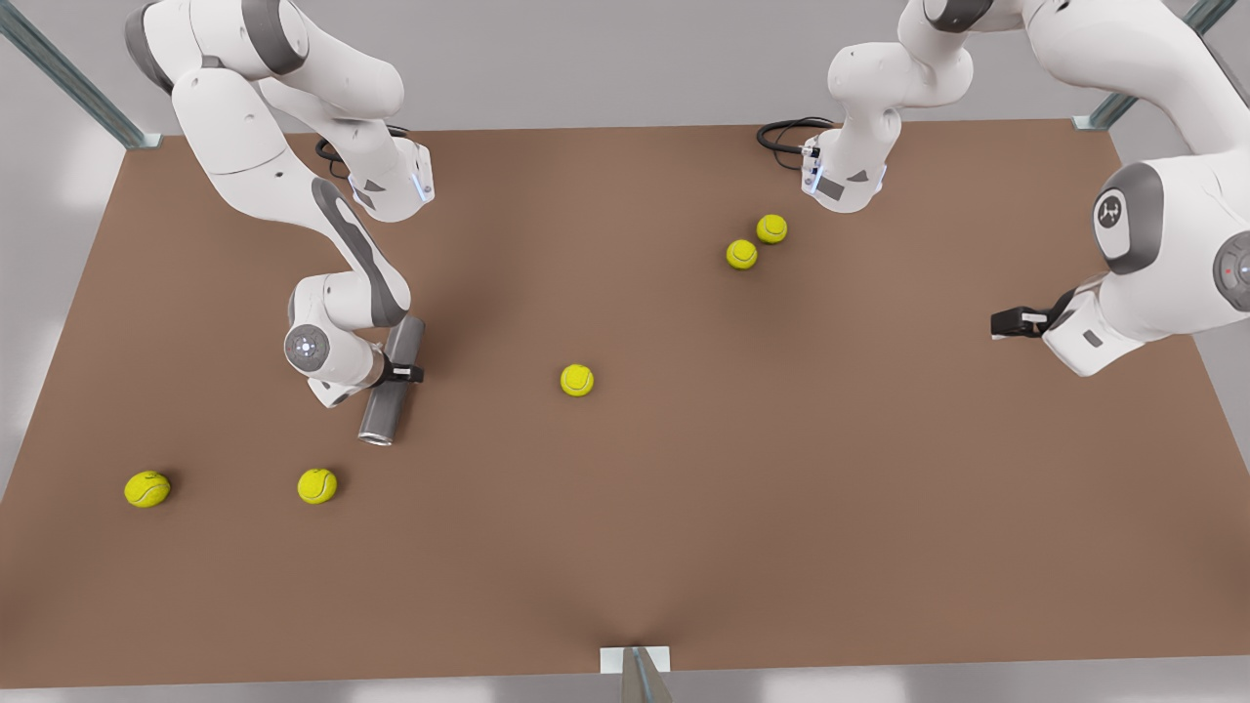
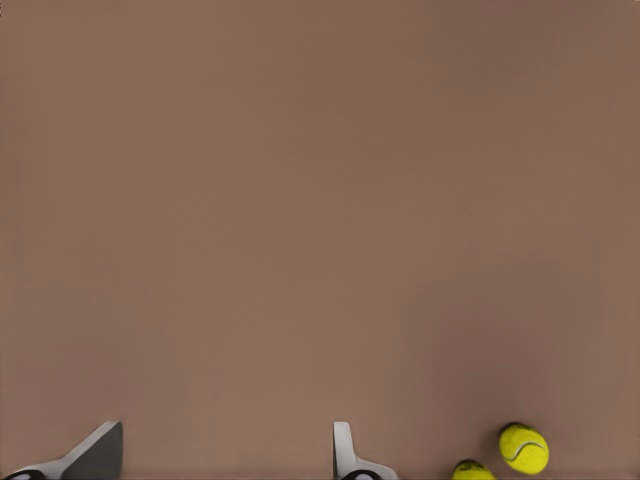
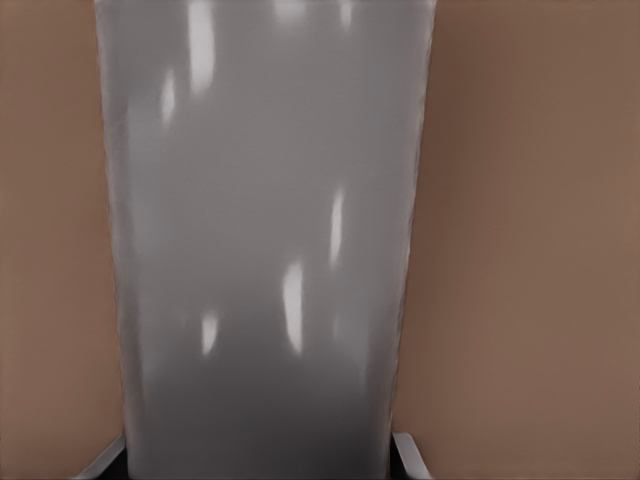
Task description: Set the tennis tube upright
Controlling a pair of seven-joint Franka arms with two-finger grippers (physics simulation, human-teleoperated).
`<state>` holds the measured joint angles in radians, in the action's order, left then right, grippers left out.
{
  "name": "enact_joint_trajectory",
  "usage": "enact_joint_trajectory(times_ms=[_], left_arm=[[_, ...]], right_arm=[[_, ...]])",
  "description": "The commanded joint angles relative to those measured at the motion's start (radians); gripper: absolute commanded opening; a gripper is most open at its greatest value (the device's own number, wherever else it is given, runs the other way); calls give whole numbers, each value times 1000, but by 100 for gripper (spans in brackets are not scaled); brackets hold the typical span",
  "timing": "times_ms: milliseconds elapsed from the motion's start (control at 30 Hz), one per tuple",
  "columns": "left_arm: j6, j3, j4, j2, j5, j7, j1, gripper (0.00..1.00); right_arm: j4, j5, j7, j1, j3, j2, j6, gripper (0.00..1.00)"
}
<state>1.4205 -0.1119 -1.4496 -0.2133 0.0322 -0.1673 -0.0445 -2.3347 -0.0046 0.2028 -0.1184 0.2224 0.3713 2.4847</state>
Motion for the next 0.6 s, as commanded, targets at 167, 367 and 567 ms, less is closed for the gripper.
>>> enact_joint_trajectory(times_ms=[167,367,567], left_arm=[[-6,0,0,-6,0,0,2,100],[-14,0,0,-8,0,0,2,100],[-14,0,0,-12,0,0,2,100]], right_arm=[[0,0,-2,0,0,0,-1,71],[2,0,0,2,0,0,-1,61],[9,0,0,3,0,-3,-12,61]])
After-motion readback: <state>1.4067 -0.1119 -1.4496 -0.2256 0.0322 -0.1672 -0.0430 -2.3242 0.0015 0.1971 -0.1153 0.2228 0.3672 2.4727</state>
